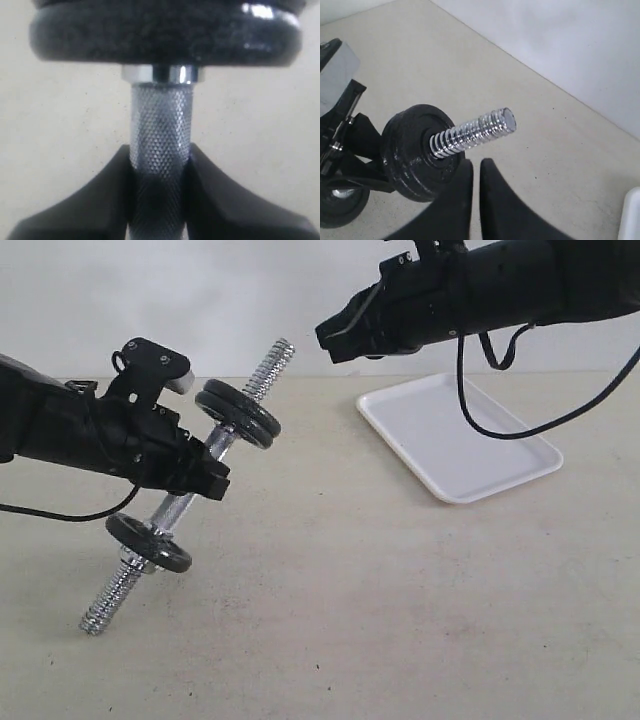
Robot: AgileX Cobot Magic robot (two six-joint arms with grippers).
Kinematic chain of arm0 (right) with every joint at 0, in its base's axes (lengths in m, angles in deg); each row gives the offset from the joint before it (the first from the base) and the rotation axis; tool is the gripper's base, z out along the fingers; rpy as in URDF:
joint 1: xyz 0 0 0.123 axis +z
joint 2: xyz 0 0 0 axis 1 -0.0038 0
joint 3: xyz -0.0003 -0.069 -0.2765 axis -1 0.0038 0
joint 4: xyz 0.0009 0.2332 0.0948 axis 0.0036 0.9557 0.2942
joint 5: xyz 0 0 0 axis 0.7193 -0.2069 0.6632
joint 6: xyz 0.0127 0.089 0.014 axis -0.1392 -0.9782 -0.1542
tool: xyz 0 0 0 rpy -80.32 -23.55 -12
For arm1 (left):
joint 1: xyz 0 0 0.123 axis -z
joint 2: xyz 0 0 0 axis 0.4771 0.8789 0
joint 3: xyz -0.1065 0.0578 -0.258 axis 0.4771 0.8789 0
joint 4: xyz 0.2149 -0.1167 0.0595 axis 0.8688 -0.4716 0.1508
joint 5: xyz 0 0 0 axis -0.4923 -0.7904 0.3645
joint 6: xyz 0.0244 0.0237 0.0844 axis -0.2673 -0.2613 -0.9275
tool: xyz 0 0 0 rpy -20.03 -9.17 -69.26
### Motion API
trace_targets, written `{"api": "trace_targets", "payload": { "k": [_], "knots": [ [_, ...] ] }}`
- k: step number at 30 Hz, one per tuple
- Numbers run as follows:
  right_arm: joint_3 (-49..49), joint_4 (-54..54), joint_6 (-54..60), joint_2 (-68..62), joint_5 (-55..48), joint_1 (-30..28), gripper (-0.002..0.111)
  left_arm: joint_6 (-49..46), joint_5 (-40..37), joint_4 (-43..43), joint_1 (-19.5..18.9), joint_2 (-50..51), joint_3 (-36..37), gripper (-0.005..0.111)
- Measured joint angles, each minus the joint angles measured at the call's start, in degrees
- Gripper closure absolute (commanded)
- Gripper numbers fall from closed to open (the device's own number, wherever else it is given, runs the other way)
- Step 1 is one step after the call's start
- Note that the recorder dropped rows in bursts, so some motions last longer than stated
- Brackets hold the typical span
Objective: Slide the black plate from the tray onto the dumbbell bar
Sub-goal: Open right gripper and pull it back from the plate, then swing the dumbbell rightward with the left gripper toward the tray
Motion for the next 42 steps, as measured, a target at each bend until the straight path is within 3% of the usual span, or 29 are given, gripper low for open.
{"api": "trace_targets", "payload": {
  "k": [8, 15, 20, 28, 42],
  "knots": [
    [0.00, -4.72, -13.83, 0.32, 0.76, 0.00, 0.107, 15.98, -0.34, -0.95, 0.00, 0.00, 0.00, 0.102],
    [0.00, -29.56, -37.43, 0.32, -5.09, 0.00, 0.107, 24.91, -0.34, -1.81, 0.00, 0.12, 0.00, 0.102],
    [0.00, -45.52, -50.49, 0.32, -11.05, 0.00, 0.107, 27.14, -0.24, -8.81, 0.00, 0.32, 0.00, 0.102],
    [0.00, -49.66, -55.51, 0.32, -17.05, 0.00, 0.107, 27.72, 2.34, -19.22, 0.00, 0.55, -0.20, 0.102],
    [0.00, -49.85, -55.91, 2.10, -20.93, 0.00, 0.109, 33.66, 3.19, -20.38, 0.00, 11.02, -8.29, 0.102]
  ]
}}
